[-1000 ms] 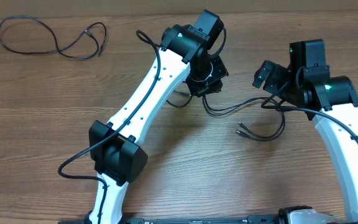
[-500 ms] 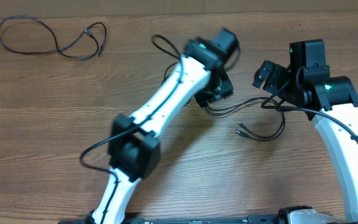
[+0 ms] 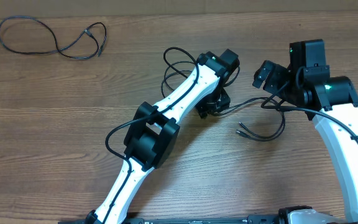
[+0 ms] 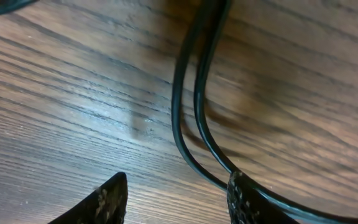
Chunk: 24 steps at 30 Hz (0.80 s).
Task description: Untangle cables
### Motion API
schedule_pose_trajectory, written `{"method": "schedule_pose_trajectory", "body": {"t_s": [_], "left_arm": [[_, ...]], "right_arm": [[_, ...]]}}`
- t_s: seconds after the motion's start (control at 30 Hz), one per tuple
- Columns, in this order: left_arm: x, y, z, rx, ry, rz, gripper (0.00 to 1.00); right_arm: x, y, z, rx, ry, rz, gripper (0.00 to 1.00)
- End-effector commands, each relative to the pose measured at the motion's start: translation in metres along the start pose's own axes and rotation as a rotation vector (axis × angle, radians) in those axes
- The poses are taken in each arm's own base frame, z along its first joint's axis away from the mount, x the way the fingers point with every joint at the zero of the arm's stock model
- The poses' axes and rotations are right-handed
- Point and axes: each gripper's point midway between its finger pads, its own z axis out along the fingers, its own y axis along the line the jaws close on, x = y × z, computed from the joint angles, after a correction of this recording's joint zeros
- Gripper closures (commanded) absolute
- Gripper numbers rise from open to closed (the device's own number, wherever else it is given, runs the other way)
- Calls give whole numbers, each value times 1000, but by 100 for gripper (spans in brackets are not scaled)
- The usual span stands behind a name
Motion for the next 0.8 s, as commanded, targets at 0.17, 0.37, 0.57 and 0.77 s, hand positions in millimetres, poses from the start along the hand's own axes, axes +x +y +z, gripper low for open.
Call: {"method": "schedule_pose_trajectory", "body": {"t_s": [0.17,0.37,0.57,0.77], "left_arm": [[0,-6,8,-1,-25,-40,49],[10,-6,10,-17,-23,-46,51],[17,4,10,-64,-5,-72,55],[13,2,10,-56,-27,-115,54]], "right_arm": [[-2,-2,-1,7,-10,-1,0],[-2,-2,-1,7,-10,-1,0],[-2,-2,-1,7,-10,-1,0],[-2,-2,-1,7,-10,-1,0]]}}
